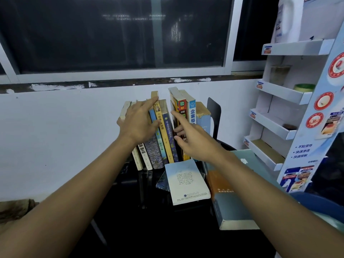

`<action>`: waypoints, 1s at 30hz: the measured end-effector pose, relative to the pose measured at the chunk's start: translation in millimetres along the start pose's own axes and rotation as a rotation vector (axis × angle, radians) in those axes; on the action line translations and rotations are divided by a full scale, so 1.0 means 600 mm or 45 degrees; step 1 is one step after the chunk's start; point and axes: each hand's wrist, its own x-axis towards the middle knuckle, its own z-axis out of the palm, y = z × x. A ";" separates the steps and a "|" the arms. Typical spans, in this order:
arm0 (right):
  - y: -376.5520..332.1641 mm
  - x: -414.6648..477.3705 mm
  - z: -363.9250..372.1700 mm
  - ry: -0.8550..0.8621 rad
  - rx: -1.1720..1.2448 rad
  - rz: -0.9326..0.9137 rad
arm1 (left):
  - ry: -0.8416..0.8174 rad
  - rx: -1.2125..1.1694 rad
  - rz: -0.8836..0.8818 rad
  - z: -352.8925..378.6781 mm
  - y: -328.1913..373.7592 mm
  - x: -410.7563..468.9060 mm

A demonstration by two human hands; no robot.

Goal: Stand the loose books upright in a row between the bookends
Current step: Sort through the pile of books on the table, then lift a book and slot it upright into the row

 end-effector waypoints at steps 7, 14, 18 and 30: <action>0.023 -0.064 -0.050 0.082 -0.047 0.098 | 0.085 0.056 -0.064 -0.018 0.016 -0.027; 0.070 -0.159 -0.133 0.150 -0.134 0.318 | 0.252 -0.183 0.212 -0.003 0.059 -0.074; 0.087 -0.203 -0.157 0.122 -0.198 0.430 | 0.143 -0.350 0.329 0.021 0.094 -0.113; 0.165 -0.250 -0.160 -0.077 -0.197 0.649 | -0.555 -0.045 0.147 0.160 0.134 -0.154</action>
